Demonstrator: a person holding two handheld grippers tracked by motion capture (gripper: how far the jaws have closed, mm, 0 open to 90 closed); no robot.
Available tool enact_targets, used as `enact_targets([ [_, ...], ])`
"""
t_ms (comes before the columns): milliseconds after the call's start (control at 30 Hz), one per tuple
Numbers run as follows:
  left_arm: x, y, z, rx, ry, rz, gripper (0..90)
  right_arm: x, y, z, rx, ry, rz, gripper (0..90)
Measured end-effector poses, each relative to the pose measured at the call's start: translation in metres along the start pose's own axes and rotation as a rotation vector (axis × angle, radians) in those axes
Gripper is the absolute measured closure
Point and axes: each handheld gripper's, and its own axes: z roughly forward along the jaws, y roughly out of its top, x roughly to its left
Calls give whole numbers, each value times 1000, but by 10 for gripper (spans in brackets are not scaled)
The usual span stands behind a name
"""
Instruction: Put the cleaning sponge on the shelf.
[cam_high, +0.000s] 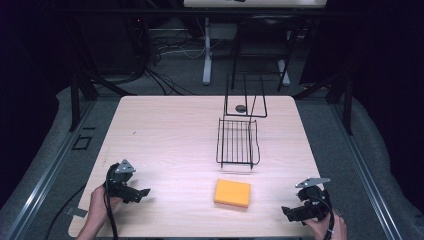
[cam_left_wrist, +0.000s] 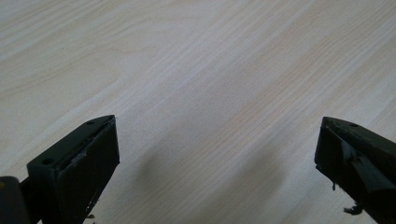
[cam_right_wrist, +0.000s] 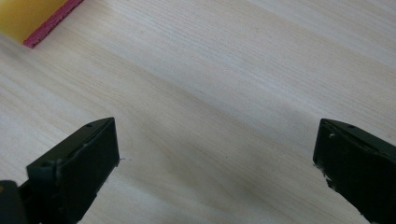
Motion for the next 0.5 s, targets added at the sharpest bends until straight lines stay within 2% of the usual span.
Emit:
enact_targets([
  [500, 0, 1, 1, -6, -10, 2, 0, 11, 6, -1, 0, 38, -82, 0],
])
